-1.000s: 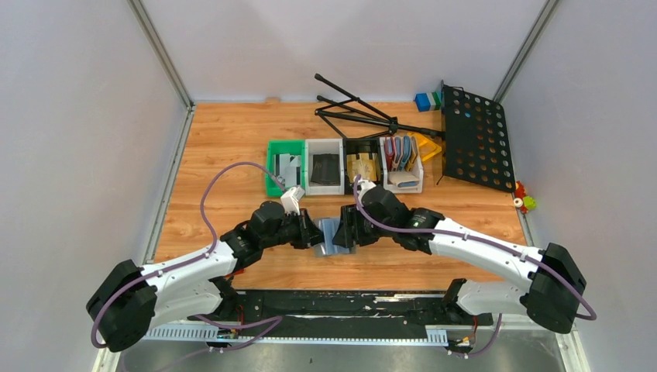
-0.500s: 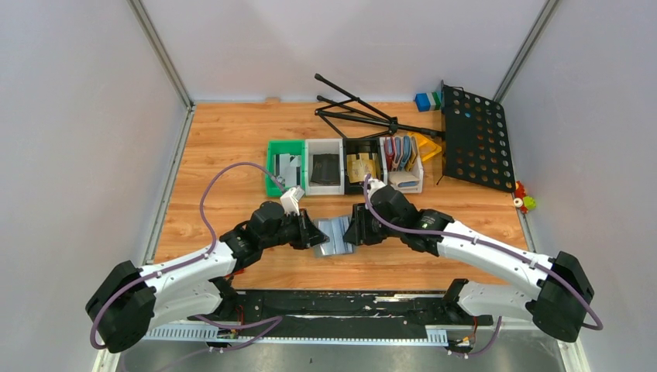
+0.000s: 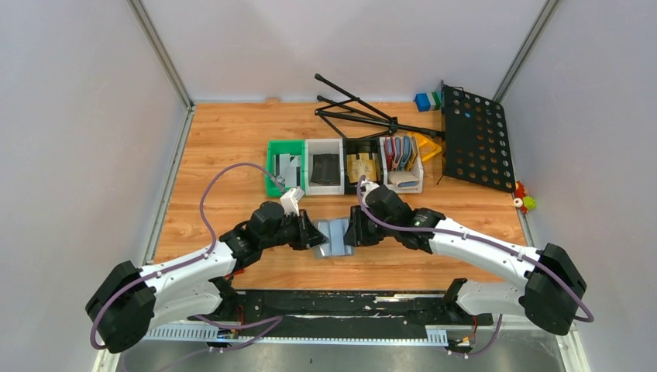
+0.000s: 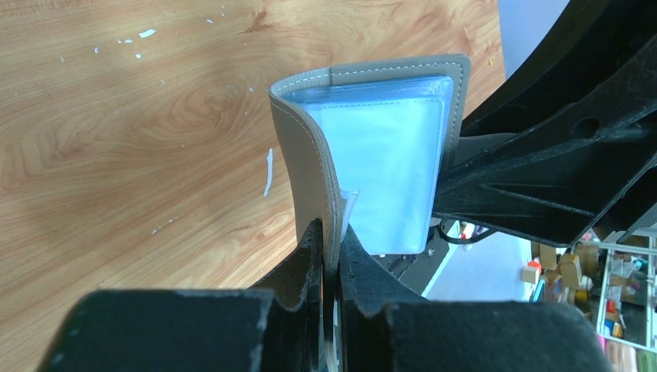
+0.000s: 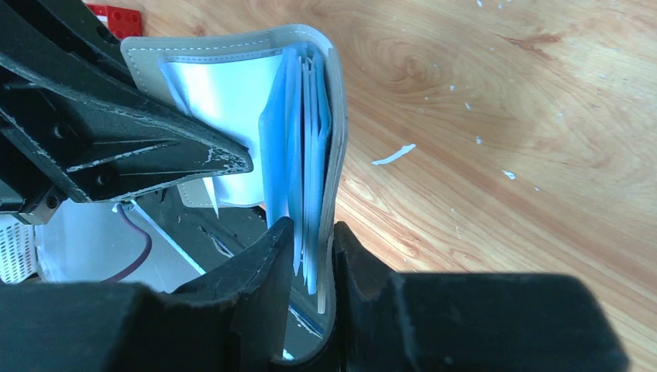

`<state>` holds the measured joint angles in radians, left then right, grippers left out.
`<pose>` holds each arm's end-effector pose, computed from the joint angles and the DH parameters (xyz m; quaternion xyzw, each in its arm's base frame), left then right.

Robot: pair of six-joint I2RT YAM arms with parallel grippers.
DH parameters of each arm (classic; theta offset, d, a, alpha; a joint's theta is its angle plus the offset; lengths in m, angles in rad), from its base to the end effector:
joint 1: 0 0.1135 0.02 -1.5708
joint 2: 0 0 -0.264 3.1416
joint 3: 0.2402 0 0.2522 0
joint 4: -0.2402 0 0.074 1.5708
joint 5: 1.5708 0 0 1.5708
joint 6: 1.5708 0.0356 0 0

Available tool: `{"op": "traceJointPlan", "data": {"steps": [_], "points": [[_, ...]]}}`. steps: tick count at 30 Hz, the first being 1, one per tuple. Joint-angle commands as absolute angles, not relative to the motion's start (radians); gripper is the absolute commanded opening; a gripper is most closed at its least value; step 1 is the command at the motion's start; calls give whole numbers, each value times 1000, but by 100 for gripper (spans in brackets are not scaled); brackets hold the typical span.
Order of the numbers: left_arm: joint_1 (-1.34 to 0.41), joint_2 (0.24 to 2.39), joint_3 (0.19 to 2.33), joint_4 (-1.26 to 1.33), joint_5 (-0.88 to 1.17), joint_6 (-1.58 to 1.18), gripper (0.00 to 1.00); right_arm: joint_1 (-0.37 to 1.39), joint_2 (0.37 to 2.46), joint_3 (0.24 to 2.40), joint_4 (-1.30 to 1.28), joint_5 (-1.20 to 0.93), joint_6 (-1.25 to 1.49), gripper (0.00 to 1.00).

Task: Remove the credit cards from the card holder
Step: Remove the credit card from the card holder.

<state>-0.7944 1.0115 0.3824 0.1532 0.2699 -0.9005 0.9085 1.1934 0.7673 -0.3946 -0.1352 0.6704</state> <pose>0.1401 -0.1562 0.1920 0.0251 0.8486 -0.4627 0.2553 0.1469 0.1962 0.2324 -0.1348 0.9189 0.3037 0.2128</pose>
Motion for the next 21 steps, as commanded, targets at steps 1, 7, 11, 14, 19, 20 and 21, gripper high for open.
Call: {"op": "traceJointPlan", "data": {"steps": [1,7,11,14,19,20,21], "points": [[-793,998,409,264,332,-922,7,908,1214,785,-282,-217,654,26],[-793,1003,376,358,359,-959,7,906,1202,753,-211,-274,672,22],[-793,1012,343,453,384,-1001,7,890,1216,758,-240,-269,680,4],[-793,1010,338,443,379,-999,9,882,1219,757,-254,-270,681,0],[-793,980,352,312,316,-947,20,881,1197,754,-262,-265,679,0],[-793,970,363,265,298,-926,22,881,1195,759,-277,-255,675,0],[-793,965,377,210,277,-902,24,882,1195,767,-299,-239,668,0]]}}
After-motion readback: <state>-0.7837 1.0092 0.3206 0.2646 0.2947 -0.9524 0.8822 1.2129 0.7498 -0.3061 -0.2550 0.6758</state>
